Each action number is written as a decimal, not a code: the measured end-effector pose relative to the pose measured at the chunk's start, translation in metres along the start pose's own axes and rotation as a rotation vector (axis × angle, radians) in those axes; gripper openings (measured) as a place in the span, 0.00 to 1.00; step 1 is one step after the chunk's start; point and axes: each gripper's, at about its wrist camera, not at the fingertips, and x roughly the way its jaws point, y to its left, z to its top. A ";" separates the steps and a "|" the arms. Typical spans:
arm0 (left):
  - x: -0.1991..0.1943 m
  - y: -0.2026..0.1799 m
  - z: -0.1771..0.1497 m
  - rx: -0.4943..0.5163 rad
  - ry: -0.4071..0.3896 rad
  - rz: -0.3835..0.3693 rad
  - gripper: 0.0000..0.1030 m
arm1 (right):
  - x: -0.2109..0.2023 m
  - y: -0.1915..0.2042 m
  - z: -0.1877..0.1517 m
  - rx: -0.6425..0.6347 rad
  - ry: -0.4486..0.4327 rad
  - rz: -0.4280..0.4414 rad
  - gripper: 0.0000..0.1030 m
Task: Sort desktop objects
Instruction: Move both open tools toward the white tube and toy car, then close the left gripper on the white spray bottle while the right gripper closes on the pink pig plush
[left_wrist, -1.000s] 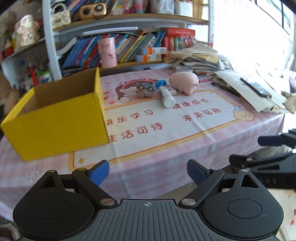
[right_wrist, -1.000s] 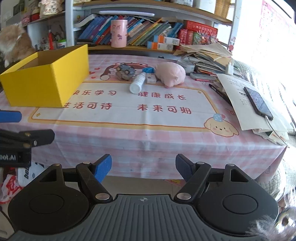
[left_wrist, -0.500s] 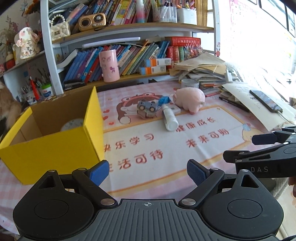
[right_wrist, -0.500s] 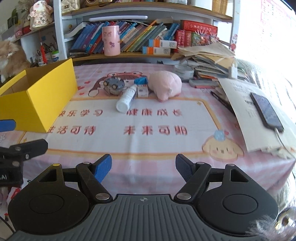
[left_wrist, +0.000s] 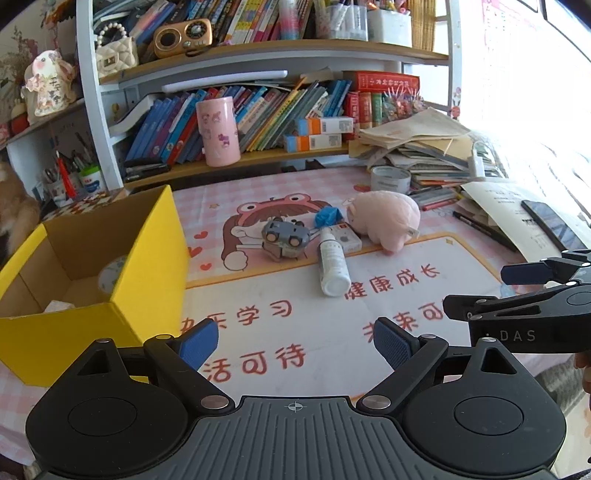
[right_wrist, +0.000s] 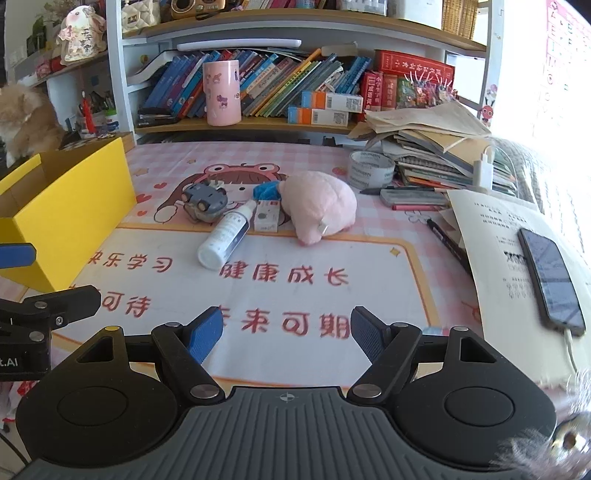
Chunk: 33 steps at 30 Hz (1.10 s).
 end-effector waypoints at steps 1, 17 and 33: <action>0.004 -0.003 0.002 -0.001 0.005 0.004 0.91 | 0.002 -0.004 0.002 -0.001 0.000 0.004 0.72; 0.040 -0.027 0.031 0.026 0.024 0.033 0.91 | 0.036 -0.045 0.029 0.031 -0.024 0.048 0.72; 0.102 -0.025 0.050 0.026 0.089 0.056 0.86 | 0.102 -0.066 0.064 0.053 0.044 0.117 0.74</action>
